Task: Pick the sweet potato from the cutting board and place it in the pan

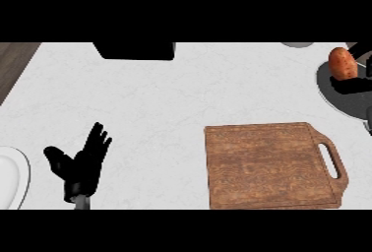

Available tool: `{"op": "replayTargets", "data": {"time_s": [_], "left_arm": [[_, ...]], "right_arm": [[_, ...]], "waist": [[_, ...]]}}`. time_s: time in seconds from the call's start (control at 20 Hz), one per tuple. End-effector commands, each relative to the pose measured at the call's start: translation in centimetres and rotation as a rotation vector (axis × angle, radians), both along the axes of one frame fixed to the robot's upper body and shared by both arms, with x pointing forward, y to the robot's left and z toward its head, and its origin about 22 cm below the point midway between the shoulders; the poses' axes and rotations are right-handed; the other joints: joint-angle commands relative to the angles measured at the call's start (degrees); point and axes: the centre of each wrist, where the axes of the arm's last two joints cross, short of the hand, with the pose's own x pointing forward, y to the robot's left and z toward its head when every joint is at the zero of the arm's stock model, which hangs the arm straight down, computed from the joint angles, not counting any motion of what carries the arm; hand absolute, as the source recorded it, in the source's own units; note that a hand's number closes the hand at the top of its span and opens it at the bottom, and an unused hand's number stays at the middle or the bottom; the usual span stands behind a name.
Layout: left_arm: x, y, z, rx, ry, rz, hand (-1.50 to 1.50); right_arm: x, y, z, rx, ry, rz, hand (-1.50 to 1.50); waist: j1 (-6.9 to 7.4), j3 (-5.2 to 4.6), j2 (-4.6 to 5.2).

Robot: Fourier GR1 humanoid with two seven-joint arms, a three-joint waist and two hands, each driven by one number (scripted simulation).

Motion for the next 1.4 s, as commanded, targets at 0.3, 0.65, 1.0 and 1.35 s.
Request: {"op": "replayTargets", "data": {"time_s": [0.3, 0.65, 1.0, 1.35], "left_arm": [[0.4, -0.5, 0.4, -0.005, -0.013, -0.027, 0.00], [0.2, -1.3, 0.2, -0.001, -0.021, -0.079, 0.00], [1.0, -1.8, 0.7, -0.003, -0.042, -0.085, 0.00], [0.7, -2.2, 0.3, -0.022, -0.024, -0.055, 0.00]], "right_arm": [[0.2, -6.9, 0.0, 0.082, -0.017, -0.070, 1.50], [-2.0, -9.4, -3.0, 0.030, 0.214, -0.168, -1.50], [-0.9, -8.0, -3.1, 0.082, 0.106, -0.087, -1.50], [-0.6, -8.2, -2.2, 0.502, -0.137, 0.075, -1.50]], "waist": [[2.66, 0.18, 1.31], [4.91, 0.33, 2.61], [5.12, 0.53, 2.61], [3.08, 0.72, 1.89]]}}
